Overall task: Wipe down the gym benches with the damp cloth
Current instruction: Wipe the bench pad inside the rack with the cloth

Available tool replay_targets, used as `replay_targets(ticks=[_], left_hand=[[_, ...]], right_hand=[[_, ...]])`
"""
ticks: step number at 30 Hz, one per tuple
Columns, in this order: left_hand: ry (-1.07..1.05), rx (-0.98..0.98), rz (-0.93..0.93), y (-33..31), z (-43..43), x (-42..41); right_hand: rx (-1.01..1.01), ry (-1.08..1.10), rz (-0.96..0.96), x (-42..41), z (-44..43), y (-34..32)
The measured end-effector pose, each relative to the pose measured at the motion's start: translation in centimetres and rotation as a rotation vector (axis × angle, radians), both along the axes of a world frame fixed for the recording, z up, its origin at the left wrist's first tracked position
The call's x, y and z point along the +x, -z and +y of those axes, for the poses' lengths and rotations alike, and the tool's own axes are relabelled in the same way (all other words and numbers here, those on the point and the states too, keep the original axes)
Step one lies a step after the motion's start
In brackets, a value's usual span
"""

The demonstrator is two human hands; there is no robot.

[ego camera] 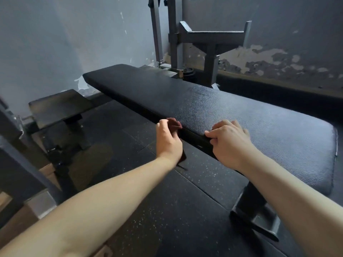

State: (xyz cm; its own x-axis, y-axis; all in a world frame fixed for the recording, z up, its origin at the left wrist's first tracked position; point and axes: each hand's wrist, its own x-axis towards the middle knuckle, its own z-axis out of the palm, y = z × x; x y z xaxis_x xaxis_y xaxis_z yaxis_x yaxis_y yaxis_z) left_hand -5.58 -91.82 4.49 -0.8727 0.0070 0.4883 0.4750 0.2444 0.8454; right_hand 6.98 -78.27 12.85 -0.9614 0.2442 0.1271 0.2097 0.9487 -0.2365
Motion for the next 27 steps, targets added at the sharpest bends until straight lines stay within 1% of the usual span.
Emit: replay_targets(ticks=[3, 5, 7, 11, 14, 17, 20, 24, 27], left_hand=[[-0.159, 0.06, -0.154, -1.2, -0.6, -2.4], [-0.175, 0.083, -0.158, -1.1, -0.5, -2.4], [-0.116, 0.068, -0.083, -0.5, -0.1, -0.7], [0.163, -0.003, 0.052, 1.4, 0.9, 4.8], [0.243, 0.023, 0.016, 1.8, 1.4, 5.8], [0.247, 0.048, -0.003, 1.4, 0.8, 4.4], [0.191, 0.083, -0.045, 1.2, 0.5, 2.8], [0.004, 0.146, -0.16, 0.0, 0.6, 0.6], [-0.076, 0.104, -0.193, -0.5, 0.4, -0.2]], right_hand=[[0.017, 0.023, 0.006, 0.3, -0.5, 0.2], [0.048, 0.027, -0.006, 0.4, -0.9, 0.2], [0.068, 0.03, -0.014, 0.5, -1.0, 0.2], [0.078, 0.035, -0.008, 0.3, -1.2, 0.2], [0.064, 0.03, -0.007, 0.4, -1.3, 0.3], [0.033, 0.03, 0.018, 0.5, -1.1, 0.5], [0.024, 0.028, 0.024, 0.7, -1.1, 0.6], [0.034, 0.027, 0.033, 1.1, -1.2, 0.8], [0.042, 0.03, 0.021, 1.3, -1.4, 0.6]])
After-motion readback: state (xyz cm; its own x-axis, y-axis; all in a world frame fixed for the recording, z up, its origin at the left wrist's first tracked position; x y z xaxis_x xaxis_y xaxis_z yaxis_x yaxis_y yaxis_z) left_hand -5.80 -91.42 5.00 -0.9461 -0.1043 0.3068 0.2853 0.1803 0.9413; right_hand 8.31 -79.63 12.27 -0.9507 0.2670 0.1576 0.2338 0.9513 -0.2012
